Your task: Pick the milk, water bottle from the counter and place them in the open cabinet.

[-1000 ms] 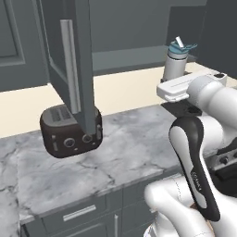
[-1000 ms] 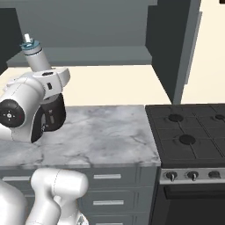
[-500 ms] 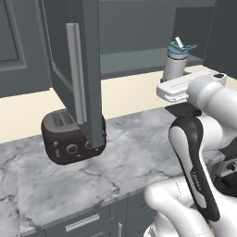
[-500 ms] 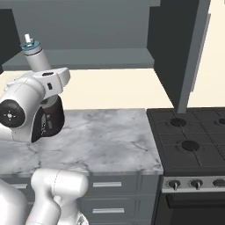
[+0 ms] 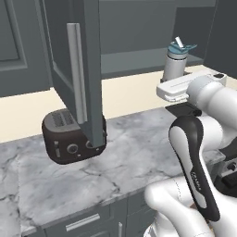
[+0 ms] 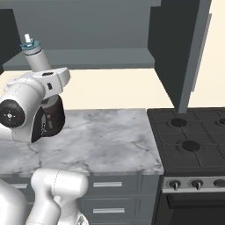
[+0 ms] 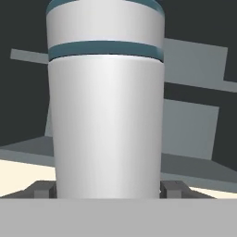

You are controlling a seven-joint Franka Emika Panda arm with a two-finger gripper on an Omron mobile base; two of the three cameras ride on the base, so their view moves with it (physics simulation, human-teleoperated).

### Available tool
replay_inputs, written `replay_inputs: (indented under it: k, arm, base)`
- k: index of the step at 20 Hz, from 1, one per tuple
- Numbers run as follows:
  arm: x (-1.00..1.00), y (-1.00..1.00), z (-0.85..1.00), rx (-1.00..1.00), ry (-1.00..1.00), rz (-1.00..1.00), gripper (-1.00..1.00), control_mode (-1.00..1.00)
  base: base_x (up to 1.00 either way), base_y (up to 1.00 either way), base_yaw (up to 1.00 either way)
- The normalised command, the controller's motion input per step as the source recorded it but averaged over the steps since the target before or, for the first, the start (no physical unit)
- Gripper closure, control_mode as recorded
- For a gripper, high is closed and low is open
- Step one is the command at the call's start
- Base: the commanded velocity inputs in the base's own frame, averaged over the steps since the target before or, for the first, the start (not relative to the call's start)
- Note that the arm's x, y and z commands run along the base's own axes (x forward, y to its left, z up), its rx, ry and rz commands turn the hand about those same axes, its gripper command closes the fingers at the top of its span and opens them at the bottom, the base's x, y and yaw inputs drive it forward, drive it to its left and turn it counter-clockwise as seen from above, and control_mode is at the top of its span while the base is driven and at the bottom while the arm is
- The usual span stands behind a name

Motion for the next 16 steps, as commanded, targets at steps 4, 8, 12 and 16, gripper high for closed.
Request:
replay_inputs:
  k: [4, 8, 12, 16]
  arm:
    - [0.0, 0.0, 0.02, 0.0, 0.0, -0.01, 1.0, -1.0]
    - [-0.09, 0.0, 0.18, 0.0, -0.02, -0.04, 1.0, -1.0]
    - [-0.19, 0.0, 0.26, 0.0, -0.04, -0.05, 1.0, -1.0]
    - [-0.06, 0.0, 0.24, 0.0, -0.01, -0.05, 1.0, -1.0]
  base:
    - [0.0, 0.0, 0.0]
    - [0.0, 0.0, 0.0]
    - [0.0, 0.0, 0.0]
    - [0.0, 0.0, 0.0]
